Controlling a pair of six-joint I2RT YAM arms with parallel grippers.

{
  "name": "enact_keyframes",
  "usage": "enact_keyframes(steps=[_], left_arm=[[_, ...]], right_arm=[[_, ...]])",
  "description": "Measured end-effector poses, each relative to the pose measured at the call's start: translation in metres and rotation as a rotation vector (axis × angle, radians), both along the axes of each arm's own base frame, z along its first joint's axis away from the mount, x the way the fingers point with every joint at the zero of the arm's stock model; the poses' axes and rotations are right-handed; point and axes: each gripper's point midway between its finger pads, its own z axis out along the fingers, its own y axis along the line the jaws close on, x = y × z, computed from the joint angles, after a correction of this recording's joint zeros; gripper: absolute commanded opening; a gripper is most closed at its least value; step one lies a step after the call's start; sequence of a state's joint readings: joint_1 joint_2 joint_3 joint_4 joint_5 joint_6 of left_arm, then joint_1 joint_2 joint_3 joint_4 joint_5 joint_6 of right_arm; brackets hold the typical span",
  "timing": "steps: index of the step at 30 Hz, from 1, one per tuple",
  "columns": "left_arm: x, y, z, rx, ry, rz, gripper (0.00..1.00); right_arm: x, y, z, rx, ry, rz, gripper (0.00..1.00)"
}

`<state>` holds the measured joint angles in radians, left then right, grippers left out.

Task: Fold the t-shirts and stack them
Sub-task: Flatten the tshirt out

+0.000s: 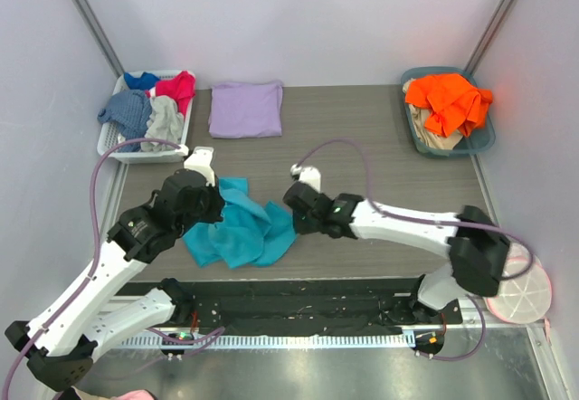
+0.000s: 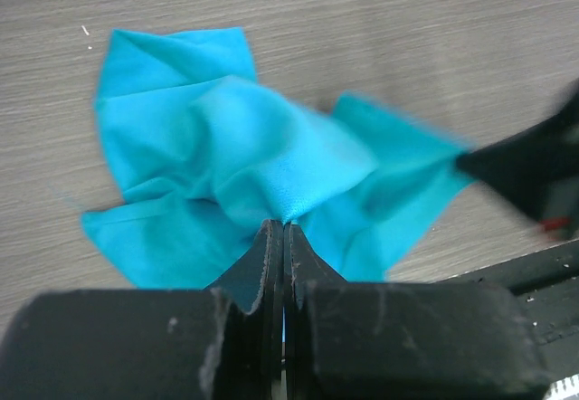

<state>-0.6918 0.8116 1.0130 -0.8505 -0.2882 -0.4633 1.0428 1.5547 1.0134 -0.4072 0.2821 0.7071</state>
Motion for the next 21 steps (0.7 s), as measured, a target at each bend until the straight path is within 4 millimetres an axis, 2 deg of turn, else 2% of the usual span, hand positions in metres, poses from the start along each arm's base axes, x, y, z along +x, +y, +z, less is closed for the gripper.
enact_keyframes(steps=[5, 6, 8, 11, 17, 21], left_arm=[[0.001, -0.002, -0.003, 0.005, 0.010, -0.003, 0.00], [0.001, -0.002, -0.002, 0.004, 0.010, -0.004, 0.00], [0.001, -0.003, -0.002, -0.001, 0.010, -0.009, 0.00], [0.001, -0.004, -0.003, -0.002, 0.012, -0.013, 0.00], [0.001, -0.004, -0.004, 0.007, 0.011, -0.018, 0.00], [0.001, -0.003, -0.005, 0.016, 0.009, -0.024, 0.00]], right_arm=[[0.041, -0.051, 0.117, 0.107, -0.217, -0.164, 0.01], [0.045, -0.063, 0.133, 0.121, -0.252, -0.199, 0.01], [0.045, -0.086, 0.149, 0.114, -0.294, -0.250, 0.01], [0.035, -0.114, 0.152, 0.064, -0.310, -0.297, 0.01], [0.017, -0.171, 0.130, -0.075, -0.304, -0.396, 0.01], [0.014, -0.191, 0.136, -0.088, -0.327, -0.452, 0.01]])
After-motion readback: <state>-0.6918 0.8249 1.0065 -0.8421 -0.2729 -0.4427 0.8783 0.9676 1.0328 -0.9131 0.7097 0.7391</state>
